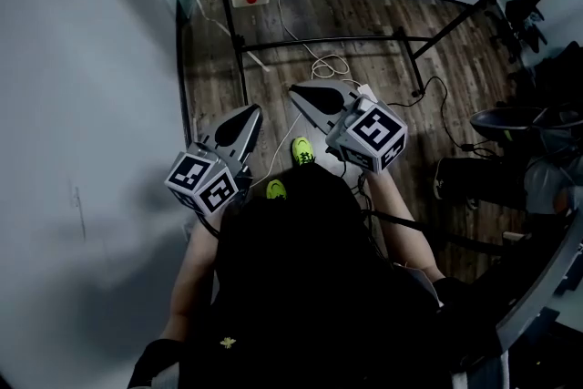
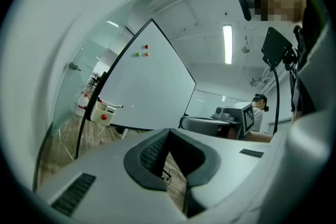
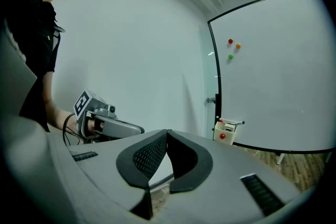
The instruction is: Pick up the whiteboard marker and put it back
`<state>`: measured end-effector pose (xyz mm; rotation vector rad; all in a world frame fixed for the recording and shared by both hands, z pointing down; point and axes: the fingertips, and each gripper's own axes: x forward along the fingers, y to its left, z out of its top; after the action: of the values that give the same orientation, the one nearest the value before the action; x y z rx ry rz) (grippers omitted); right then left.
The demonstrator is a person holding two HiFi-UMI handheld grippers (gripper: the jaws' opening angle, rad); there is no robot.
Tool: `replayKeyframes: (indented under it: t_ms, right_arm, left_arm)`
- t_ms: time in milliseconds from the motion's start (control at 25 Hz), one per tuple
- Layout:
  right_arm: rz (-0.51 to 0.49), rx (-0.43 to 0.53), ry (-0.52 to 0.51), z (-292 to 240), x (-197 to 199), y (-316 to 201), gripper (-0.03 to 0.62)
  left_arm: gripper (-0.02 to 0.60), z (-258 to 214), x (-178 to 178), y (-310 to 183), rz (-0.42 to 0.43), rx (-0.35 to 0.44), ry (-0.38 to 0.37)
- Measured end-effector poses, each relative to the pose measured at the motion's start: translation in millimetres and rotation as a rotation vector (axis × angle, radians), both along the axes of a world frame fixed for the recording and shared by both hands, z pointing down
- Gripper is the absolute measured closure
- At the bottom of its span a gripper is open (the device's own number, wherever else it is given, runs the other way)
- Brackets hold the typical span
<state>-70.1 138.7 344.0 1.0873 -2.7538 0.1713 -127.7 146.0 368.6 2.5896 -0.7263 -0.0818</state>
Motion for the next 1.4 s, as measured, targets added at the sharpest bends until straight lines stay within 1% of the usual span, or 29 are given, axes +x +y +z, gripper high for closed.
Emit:
replayKeyframes:
  t_ms: [240,360,600,720,1160,1400]
  right_arm:
    - [0.005,0.012,0.023,6.6,5.3,-15.6,0.6]
    - [-0.009,0.013,0.016,5.5,5.5,-25.9,0.6]
    - [-0.016,0.01,0.017,8.4,19.6,-53.3,0.6]
    - [-0.027,-0.007,0.01,12.1,26.3,-65.2,0.6]
    - [-0.075,-0.049,-0.028,31.0,48.3,-128.7,0.6]
    - [-0.107,-0.069,-0.043,38.1,66.9,-167.2,0.6]
  left_arm:
    - [0.549,4.9,0.1,-9.2,-0.025,0.0,-0.003]
    - [0.549,4.3,1.9,-19.1,-0.04,-0.001,-0.009]
    - [0.549,5.0,11.5,-45.5,-0.074,0.006,-0.007]
    - [0.549,7.5,20.4,-56.8,-0.079,0.006,-0.025]
    - [0.549,23.8,44.4,-108.0,-0.124,-0.038,-0.069]
    - [0.549,29.8,62.9,-140.0,-0.163,-0.064,-0.076]
